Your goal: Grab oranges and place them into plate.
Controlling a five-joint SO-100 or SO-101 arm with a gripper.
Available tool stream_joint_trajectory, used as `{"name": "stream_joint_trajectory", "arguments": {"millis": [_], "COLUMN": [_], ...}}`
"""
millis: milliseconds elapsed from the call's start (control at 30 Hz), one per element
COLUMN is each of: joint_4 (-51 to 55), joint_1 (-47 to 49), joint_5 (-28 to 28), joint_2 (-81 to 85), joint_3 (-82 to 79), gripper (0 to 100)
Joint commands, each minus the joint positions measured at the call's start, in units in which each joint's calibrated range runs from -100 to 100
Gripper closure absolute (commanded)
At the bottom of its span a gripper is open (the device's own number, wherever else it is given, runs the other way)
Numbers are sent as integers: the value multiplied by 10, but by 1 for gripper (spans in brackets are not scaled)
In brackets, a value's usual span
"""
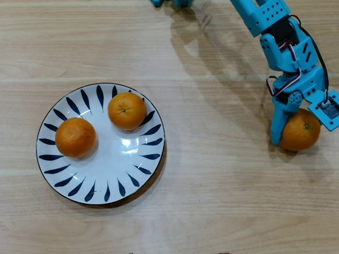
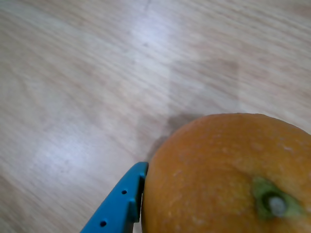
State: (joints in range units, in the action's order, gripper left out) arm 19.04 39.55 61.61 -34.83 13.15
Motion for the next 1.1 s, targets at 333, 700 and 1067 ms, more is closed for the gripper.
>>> {"name": "stream_joint_trajectory", "arguments": {"millis": [333,700,1067], "joint_4": [-5,247,275], "joint_1": [-17,-145,-358], "joint_5": [-3,-101,-185], "joint_2": [27,274,401], "joint_3": [14,-7,-42], "gripper": [73,73,74]}}
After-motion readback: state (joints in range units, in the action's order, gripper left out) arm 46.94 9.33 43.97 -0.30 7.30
